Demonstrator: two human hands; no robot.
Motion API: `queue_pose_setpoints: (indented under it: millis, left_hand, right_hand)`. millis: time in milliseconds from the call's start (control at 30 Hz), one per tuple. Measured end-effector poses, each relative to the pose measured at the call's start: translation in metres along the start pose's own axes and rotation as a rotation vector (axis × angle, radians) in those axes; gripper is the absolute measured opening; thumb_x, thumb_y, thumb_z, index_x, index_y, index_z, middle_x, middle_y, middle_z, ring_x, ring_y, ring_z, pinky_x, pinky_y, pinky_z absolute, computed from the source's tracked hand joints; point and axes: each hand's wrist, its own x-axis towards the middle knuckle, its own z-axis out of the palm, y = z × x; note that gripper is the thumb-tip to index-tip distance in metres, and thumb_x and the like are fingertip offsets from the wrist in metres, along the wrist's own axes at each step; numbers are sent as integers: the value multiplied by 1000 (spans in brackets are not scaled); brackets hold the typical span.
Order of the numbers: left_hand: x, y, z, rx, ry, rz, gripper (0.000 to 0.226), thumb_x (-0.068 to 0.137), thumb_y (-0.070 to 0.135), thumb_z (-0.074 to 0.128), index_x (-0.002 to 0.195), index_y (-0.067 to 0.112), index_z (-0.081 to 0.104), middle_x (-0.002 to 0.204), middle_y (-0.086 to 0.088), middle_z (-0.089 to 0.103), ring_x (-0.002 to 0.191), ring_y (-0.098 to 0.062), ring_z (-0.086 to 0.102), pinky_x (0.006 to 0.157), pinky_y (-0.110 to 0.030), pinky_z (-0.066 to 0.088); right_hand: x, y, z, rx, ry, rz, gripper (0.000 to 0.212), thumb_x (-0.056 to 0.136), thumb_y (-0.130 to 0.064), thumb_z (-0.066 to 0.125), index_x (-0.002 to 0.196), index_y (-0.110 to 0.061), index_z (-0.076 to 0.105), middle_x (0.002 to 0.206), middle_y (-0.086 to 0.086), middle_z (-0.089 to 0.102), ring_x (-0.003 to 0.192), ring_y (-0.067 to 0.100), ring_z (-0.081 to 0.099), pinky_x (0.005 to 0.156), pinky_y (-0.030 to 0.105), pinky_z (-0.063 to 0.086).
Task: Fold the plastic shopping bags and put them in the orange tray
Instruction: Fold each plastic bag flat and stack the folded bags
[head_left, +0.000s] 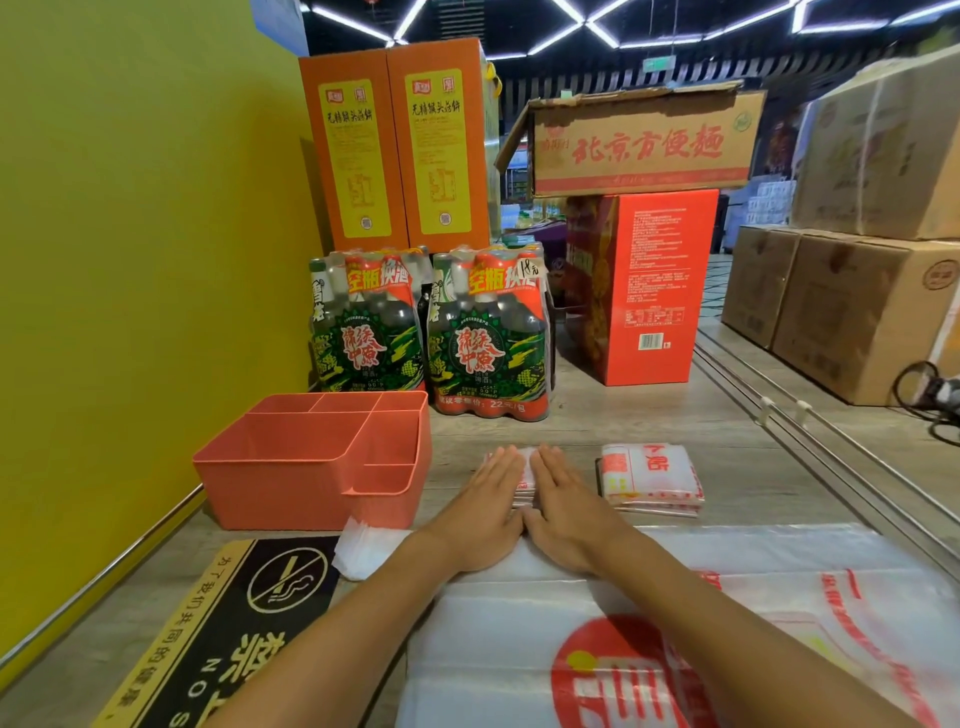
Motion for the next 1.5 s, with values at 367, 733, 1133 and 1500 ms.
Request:
queue_pose_setpoints:
  millis: [367,733,1133,1500]
  left_hand:
    - [2,17,-40,103,-210,-79,78,104,38,44,160,5,0,168,-13,-5,155,-24,-6,125,-33,-1]
    - [-38,76,-125,183,-129,-58,75,104,51,40,162,19,4,169,0,-4,155,-19,-5,124,-40,4]
    - [-205,158,-92,27,-267,151,53,104,55,36,155,42,28,163,22,22,148,4,16,121,-22,16]
    - [-245,175,-64,-76,-314,108,72,90,74,51,153,45,31,160,33,9,145,11,13,121,-21,16]
  right_hand:
    - [-2,-14,-37,-33,-174,60,72,106,-33,32,159,-4,-7,168,11,-13,155,23,-12,124,34,-1]
    - [-77,-22,-122,-46,-2,-84,59,105,-35,49,157,-14,29,161,8,32,145,24,32,118,34,26]
    - [-276,-3,-90,90,-96,-304,50,101,-57,47,148,-48,37,152,-27,40,136,-5,40,114,29,38]
    - [-311,-2,-55,125,-173,-232,64,85,-78,54,143,-53,43,152,-41,27,138,-13,28,117,24,28]
